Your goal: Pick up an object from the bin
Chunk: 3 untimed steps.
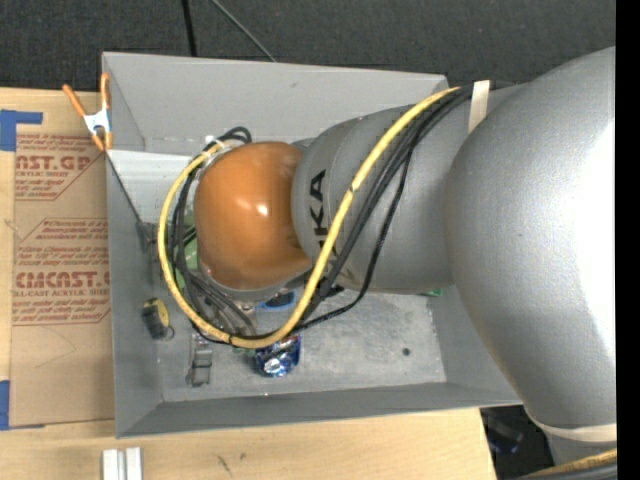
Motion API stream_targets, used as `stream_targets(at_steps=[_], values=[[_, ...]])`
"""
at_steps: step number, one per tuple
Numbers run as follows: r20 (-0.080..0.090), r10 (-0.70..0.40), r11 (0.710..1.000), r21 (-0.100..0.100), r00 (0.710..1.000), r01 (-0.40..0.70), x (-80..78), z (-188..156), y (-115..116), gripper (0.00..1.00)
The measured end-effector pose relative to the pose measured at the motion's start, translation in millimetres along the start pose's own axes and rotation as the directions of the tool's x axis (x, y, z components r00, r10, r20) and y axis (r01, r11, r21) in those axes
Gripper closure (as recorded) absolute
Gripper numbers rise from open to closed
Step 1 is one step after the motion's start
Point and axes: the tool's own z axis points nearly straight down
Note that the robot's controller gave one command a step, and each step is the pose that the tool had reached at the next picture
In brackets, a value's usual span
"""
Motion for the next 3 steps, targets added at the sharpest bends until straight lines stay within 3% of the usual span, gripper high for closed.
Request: stream_targets(at_steps=[1, 2, 3], values=[[0.005, -0.296, 0.955, 0.004, 0.955, 0.296, -48.0, 53.7, -62.0, 0.0], [0.003, -0.525, 0.851, 0.004, 0.851, 0.525, -24.3, 80.6, -157.8, 0.0], [0.005, -0.814, 0.58, 0.004, 0.58, 0.814, -10.6, 94.6, -187.0, 0.0]])
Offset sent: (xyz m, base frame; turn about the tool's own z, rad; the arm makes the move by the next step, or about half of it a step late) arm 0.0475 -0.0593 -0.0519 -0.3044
